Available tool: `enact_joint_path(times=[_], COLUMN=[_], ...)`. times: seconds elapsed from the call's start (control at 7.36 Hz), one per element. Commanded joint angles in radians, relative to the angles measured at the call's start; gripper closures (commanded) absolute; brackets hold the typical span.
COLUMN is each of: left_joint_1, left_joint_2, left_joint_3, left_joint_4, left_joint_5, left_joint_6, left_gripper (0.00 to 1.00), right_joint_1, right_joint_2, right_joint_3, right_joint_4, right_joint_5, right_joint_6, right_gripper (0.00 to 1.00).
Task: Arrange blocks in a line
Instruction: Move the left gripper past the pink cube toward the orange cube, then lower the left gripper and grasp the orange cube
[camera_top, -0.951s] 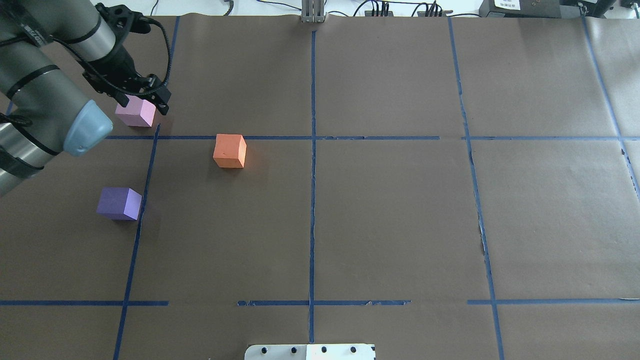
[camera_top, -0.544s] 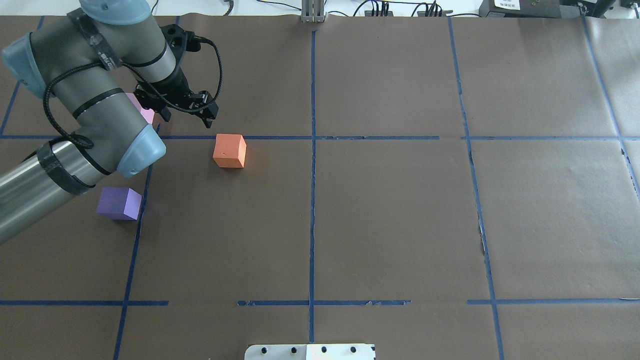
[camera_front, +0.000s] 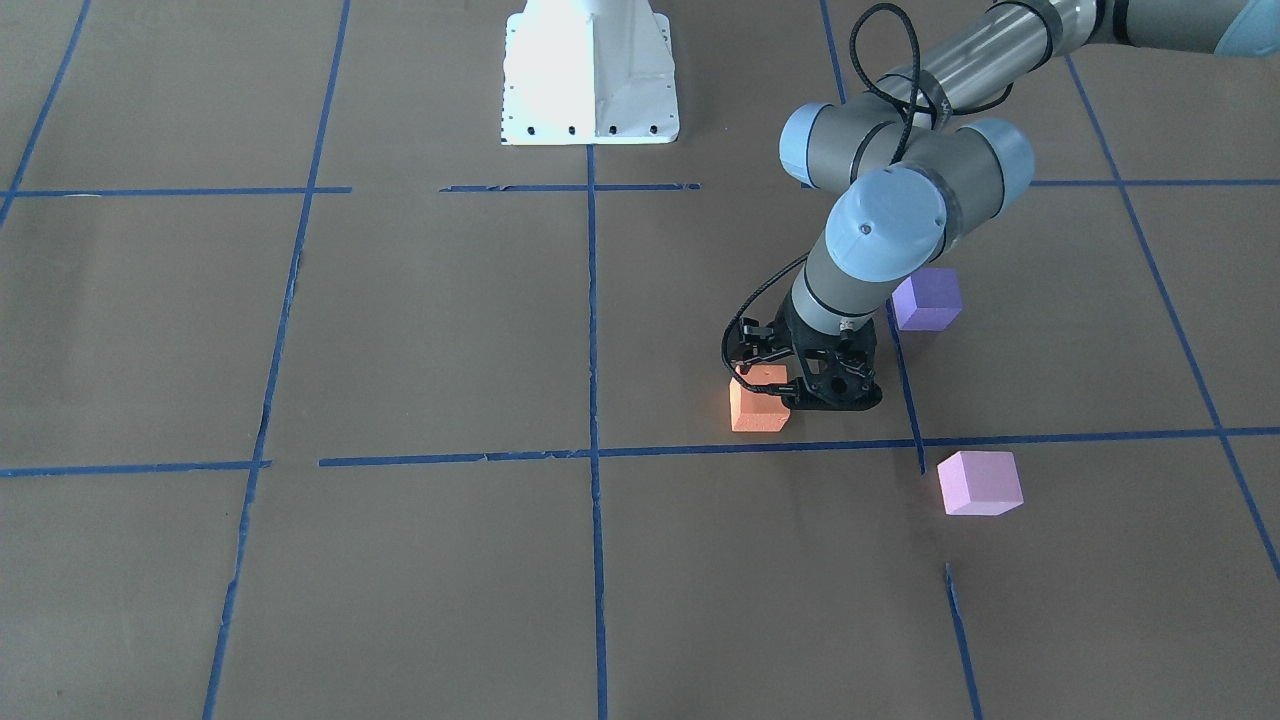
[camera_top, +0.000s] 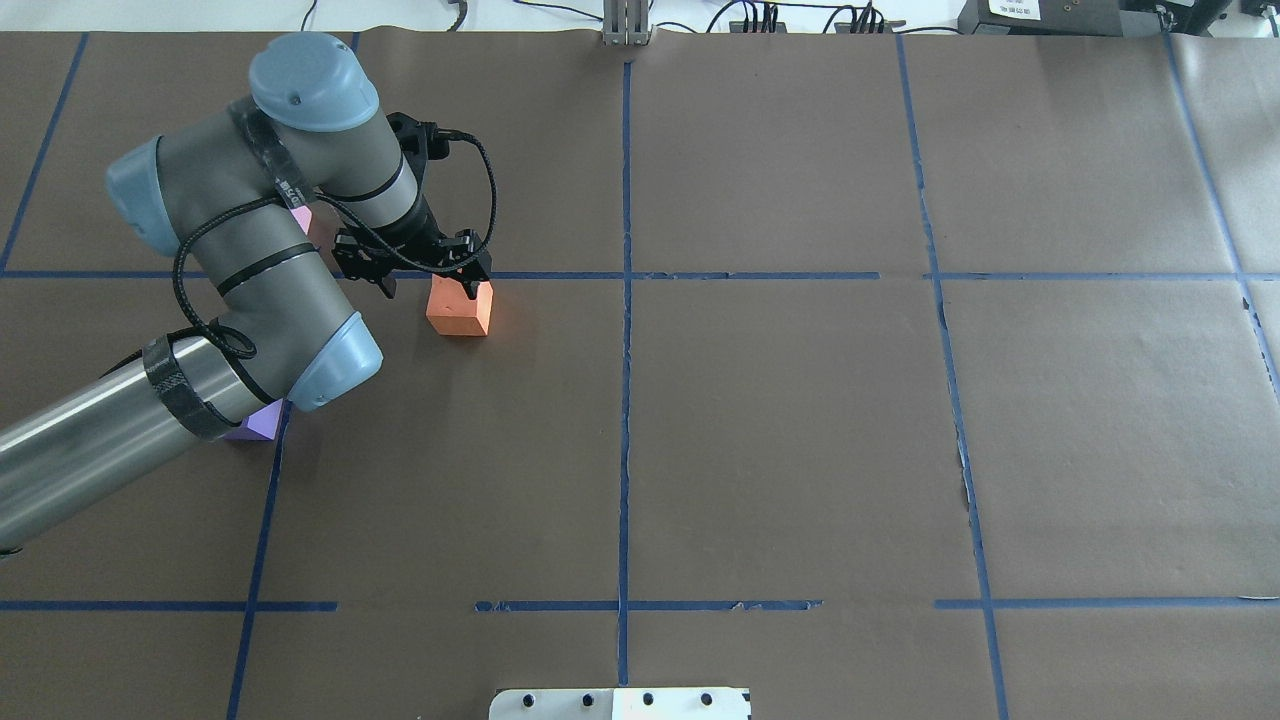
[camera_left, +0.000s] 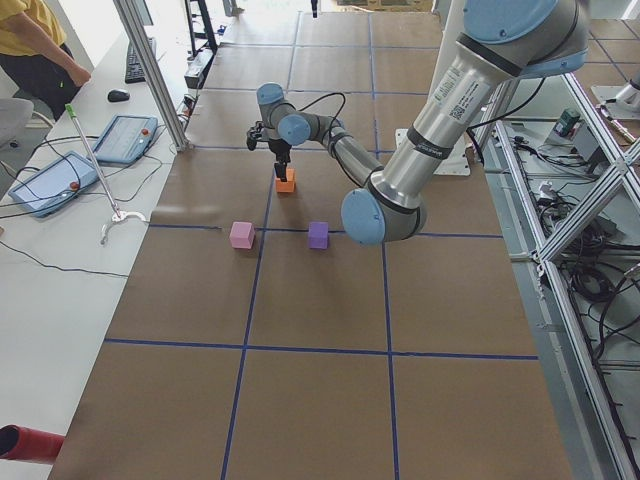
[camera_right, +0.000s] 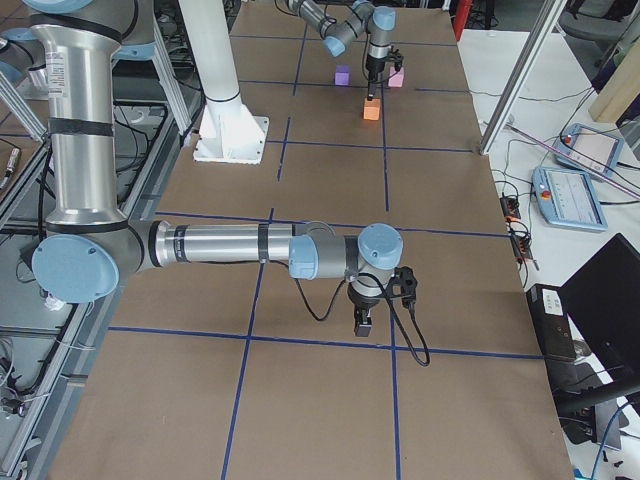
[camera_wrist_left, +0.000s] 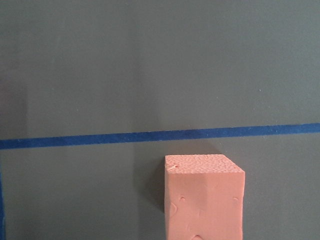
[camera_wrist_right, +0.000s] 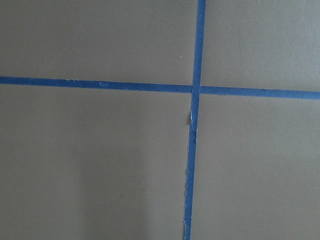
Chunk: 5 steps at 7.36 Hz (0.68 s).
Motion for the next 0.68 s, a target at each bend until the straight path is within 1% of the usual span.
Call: enact_joint_path(times=[0.0, 0.14, 0.27, 0.54], left_joint_1=[0.008, 0.01, 0.01, 0.011], left_joint_2=[0.001, 0.001, -0.002, -0.007], left_joint_3=[0.03, 0.039, 0.069, 0.08], left_joint_4=[-0.054, -0.065, -0.109, -0.121], left_joint_5=[0.002, 0.002, 0.002, 0.004], left_joint_6=[-0.01, -0.01, -0.01, -0.01], left_gripper=[0.01, 0.01, 0.02, 0.02], right_joint_1=[0.0, 0.0, 0.0, 0.0], right_joint_2=[0.0, 0.0, 0.0, 0.0], right_joint_3=[0.0, 0.0, 0.0, 0.0], right_joint_4=[0.0, 0.0, 0.0, 0.0], right_joint_5=[0.0, 0.0, 0.0, 0.0], right_joint_6=[0.0, 0.0, 0.0, 0.0], right_gripper=[0.0, 0.0, 0.0, 0.0])
